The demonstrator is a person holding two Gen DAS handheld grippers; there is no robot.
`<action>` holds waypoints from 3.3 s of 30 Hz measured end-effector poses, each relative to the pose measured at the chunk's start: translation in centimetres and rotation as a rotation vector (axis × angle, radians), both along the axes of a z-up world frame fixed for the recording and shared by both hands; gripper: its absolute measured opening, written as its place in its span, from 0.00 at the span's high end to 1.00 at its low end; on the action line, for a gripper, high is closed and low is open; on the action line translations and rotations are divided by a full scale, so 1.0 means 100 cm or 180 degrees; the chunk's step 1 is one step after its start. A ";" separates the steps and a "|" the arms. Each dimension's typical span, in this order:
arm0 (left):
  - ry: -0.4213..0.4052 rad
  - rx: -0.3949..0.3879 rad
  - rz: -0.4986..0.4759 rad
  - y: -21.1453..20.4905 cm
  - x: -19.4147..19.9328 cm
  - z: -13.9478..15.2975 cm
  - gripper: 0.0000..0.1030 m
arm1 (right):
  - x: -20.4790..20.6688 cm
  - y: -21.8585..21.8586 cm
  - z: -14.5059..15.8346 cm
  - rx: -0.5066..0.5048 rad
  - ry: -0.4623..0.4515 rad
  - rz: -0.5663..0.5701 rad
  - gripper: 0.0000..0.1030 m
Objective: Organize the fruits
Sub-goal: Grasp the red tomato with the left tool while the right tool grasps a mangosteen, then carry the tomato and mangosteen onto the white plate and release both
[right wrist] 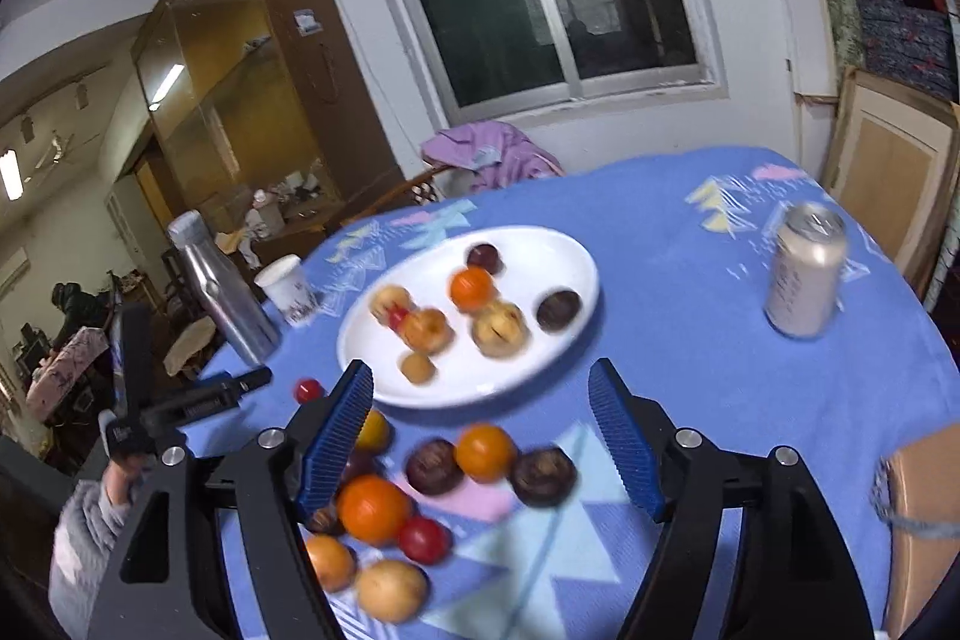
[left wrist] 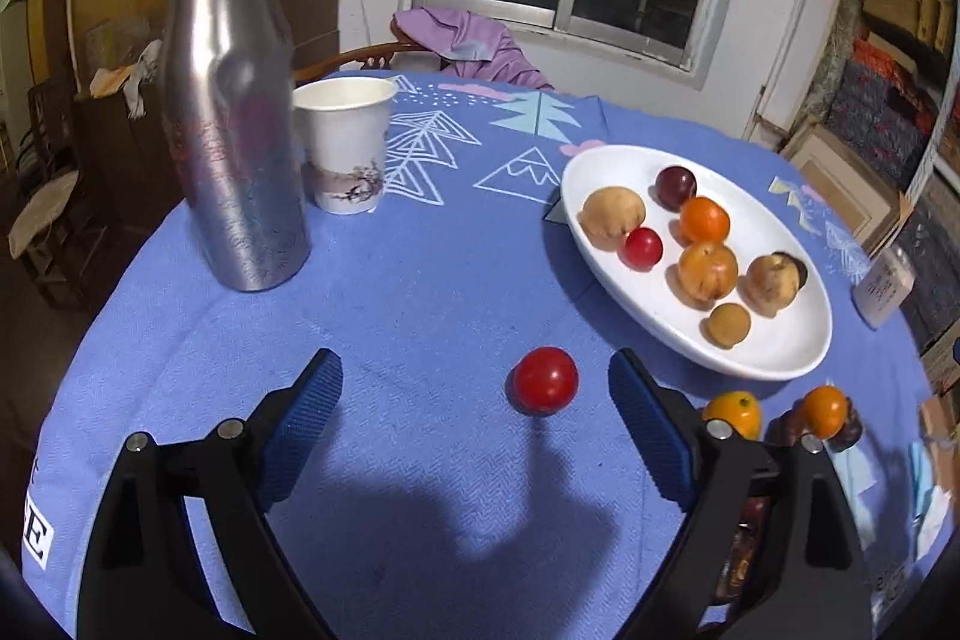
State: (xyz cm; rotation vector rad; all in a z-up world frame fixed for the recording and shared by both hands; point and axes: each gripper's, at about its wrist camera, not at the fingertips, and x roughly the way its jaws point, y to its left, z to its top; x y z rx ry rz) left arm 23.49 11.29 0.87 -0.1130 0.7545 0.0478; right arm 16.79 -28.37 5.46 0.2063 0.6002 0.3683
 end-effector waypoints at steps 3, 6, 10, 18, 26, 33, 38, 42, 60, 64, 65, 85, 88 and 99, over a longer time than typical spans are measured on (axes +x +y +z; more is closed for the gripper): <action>0.0068 0.0308 -0.0142 -0.020 0.005 -0.011 0.14 | 0.006 -0.006 -0.015 -0.0058 0.0161 -0.0062 0.27; 0.0111 0.0469 -0.0228 -0.032 0.008 -0.018 0.14 | 0.012 -0.008 -0.022 0.0005 0.0255 -0.0063 0.27; 0.0149 0.0459 -0.0273 -0.034 0.017 -0.024 0.14 | 0.013 -0.006 -0.026 -0.0049 0.0280 -0.0064 0.27; 0.0236 0.0323 -0.0253 -0.031 0.031 -0.029 0.15 | 0.018 0.002 -0.032 -0.0144 0.0339 -0.0062 0.27; 0.0411 0.0050 -0.0254 -0.023 0.041 -0.039 0.51 | 0.025 -0.002 -0.042 -0.0107 0.0461 -0.0081 0.27; 0.0336 0.0113 -0.0301 -0.029 0.035 -0.035 0.72 | 0.030 -0.003 -0.047 -0.0090 0.0540 -0.0044 0.27; 0.0310 0.0016 -0.0319 -0.028 0.025 -0.027 0.72 | 0.039 -0.002 -0.060 -0.0012 0.0746 0.0061 0.35; 0.0251 -0.0043 -0.0398 -0.032 0.017 -0.018 0.71 | 0.042 0.008 -0.071 -0.0233 0.0810 0.0126 0.43; 0.0311 0.0003 -0.0483 -0.039 0.015 -0.023 0.71 | 0.047 0.039 -0.088 -0.0875 0.0741 0.0290 0.59; 0.0341 -0.0032 -0.0488 -0.037 0.017 -0.026 0.71 | 0.047 0.040 -0.088 -0.0895 0.0731 0.0284 0.59; 0.0338 -0.0046 -0.0483 -0.036 0.017 -0.025 0.71 | 0.046 0.040 -0.088 -0.0890 0.0730 0.0280 0.59; -0.0357 -0.0074 -0.0677 -0.084 0.018 0.081 0.72 | 0.061 0.020 0.029 -0.0179 0.0014 0.0087 0.60; -0.0244 -0.0201 -0.0709 -0.096 0.036 0.066 0.72 | 0.078 0.047 0.015 -0.0126 0.0141 0.0259 0.60; 0.0236 -0.0122 -0.0638 -0.094 0.084 0.003 0.72 | 0.106 0.098 -0.044 -0.0580 0.0496 0.0424 0.60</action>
